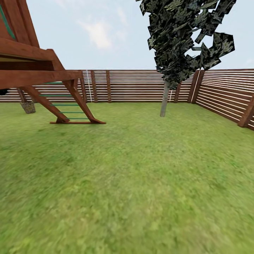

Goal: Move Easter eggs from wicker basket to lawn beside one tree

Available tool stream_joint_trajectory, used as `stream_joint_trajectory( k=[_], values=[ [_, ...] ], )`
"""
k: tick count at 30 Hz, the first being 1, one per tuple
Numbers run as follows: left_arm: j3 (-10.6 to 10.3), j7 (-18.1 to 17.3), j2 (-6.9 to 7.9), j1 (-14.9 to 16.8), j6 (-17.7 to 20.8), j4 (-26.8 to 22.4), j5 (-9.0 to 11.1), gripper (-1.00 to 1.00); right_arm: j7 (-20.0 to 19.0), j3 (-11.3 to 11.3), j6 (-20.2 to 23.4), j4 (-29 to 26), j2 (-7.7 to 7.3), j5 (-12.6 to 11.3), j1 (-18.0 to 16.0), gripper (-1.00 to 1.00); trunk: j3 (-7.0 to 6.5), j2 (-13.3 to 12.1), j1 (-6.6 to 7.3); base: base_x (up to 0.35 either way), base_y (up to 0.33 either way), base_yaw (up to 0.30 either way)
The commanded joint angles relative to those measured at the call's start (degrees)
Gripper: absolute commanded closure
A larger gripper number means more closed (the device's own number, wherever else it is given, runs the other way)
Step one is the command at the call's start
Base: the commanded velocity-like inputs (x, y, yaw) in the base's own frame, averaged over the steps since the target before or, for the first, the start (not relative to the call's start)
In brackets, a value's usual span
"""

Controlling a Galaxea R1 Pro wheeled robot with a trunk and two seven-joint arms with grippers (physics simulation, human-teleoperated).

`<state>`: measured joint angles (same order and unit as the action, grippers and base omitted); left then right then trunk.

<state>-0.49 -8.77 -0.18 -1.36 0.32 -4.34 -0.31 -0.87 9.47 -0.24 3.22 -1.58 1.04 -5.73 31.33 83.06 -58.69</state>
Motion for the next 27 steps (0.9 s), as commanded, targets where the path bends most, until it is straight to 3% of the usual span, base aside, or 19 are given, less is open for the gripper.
stream_joint_trajectory(
  k=[1, 27],
  values=[
    [0.0, -0.1, 0.05, 0.0, 0.0, -0.1, 0.0, -1.0, -0.1, 0.3, 0.0, 0.1, 0.0, 0.1, -0.1, -1.0, 0.04, 0.0, -0.03, 0.335, 0.0, 0.0],
    [0.0, -0.1, 0.03, 0.0, 0.0, -0.1, 0.0, -1.0, -0.1, 0.3, 0.0, 0.1, 0.0, 0.1, -0.1, -1.0, 0.04, 0.0, -0.03, 0.335, 0.0, 0.0]
  ],
)
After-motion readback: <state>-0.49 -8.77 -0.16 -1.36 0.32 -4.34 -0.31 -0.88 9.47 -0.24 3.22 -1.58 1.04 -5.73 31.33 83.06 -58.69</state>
